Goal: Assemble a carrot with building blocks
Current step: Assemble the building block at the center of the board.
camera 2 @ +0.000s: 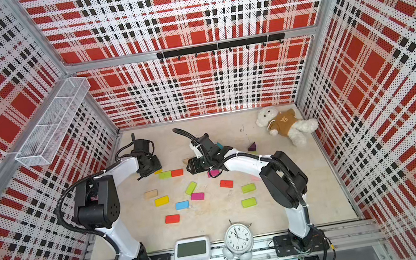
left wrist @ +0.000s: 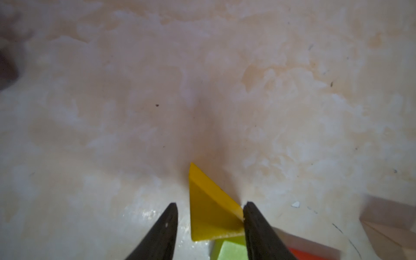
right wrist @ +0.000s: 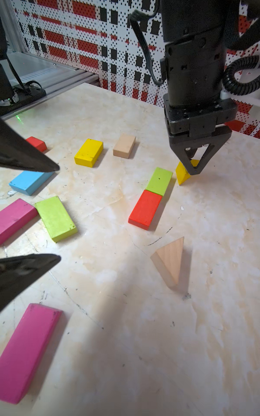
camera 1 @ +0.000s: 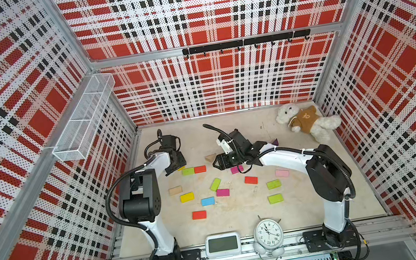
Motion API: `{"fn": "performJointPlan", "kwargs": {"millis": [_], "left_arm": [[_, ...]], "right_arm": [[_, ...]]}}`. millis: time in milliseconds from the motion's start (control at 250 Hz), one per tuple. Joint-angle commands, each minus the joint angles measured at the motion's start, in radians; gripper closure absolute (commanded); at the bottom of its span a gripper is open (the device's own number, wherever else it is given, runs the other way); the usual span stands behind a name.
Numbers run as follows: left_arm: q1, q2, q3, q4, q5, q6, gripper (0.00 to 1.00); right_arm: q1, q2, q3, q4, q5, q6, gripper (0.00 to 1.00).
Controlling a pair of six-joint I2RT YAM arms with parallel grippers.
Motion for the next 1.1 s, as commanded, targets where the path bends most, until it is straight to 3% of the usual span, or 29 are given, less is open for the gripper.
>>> {"fn": "performJointPlan", "kwargs": {"millis": [0,1096], "left_arm": [[-0.012,0.024,0.027,-0.008,-0.019,0.009,0.51],[-0.04,-0.049,-0.022,-0.015,-0.023,-0.002,0.54]], "right_arm": [[-0.008,0.017,0.029,0.013,-0.011,-0.002,0.42],[-0.01,0.025,0.005,0.054,-0.046,0.036,0.42]]}}
